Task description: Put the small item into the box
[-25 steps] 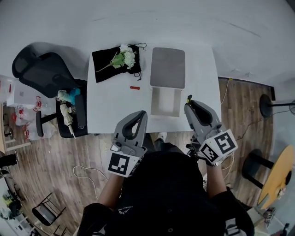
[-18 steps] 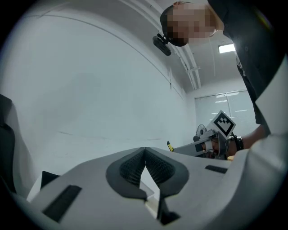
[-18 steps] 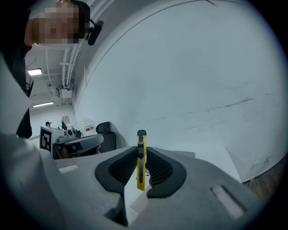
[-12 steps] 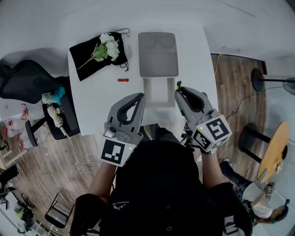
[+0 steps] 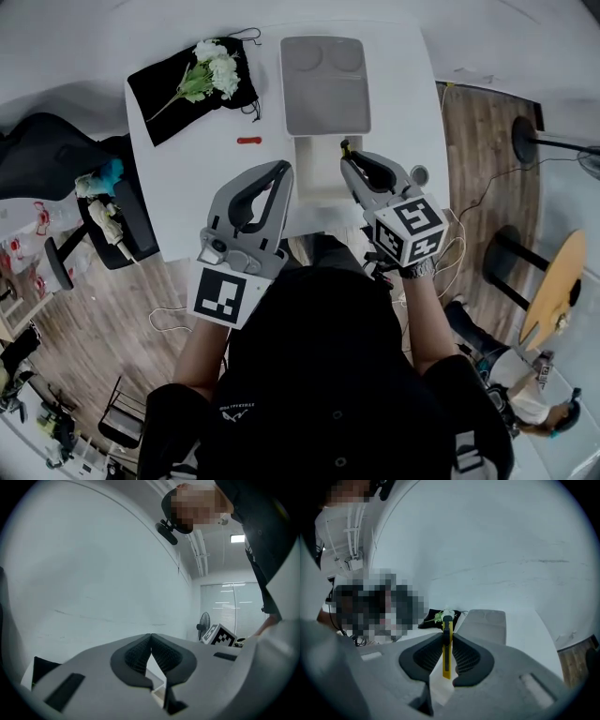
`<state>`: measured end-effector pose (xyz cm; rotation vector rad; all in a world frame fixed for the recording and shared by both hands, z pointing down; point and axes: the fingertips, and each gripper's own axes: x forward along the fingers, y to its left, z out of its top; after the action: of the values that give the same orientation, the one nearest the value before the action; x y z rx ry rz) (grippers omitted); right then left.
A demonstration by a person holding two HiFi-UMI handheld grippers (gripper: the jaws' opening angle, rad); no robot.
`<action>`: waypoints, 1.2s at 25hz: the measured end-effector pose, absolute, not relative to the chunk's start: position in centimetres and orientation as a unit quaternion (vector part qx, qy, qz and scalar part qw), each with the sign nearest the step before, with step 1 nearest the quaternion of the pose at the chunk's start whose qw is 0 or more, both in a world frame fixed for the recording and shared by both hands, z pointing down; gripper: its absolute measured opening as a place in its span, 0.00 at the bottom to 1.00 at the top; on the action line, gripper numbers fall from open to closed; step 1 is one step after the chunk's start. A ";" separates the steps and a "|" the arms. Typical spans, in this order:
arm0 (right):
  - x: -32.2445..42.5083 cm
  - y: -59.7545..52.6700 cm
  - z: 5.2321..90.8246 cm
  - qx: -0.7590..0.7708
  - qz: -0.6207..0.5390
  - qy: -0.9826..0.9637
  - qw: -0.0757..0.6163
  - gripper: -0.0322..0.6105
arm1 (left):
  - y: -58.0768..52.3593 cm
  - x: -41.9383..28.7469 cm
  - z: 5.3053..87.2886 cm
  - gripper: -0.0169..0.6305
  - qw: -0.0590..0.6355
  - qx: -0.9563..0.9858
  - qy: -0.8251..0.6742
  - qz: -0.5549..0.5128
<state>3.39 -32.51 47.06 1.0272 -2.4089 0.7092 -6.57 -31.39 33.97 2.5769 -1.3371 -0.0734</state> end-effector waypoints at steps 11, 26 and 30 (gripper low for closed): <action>1.6 -32.6 56.2 0.345 0.329 -0.827 0.297 0.16 | -32.5 -8.0 34.7 0.03 0.129 0.884 -0.448 -0.024; 1.2 -32.1 64.8 0.318 0.375 -0.774 0.399 0.16 | -34.1 -9.4 34.8 0.03 0.127 0.886 -0.445 -0.023; 1.5 -32.1 66.4 0.320 0.384 -0.761 0.414 0.16 | -34.4 -9.7 35.2 0.03 0.132 0.885 -0.446 -0.019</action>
<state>1.47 -32.11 66.41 0.8033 -1.9118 0.9649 -9.70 -34.41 35.22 2.5687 -1.2929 -0.0561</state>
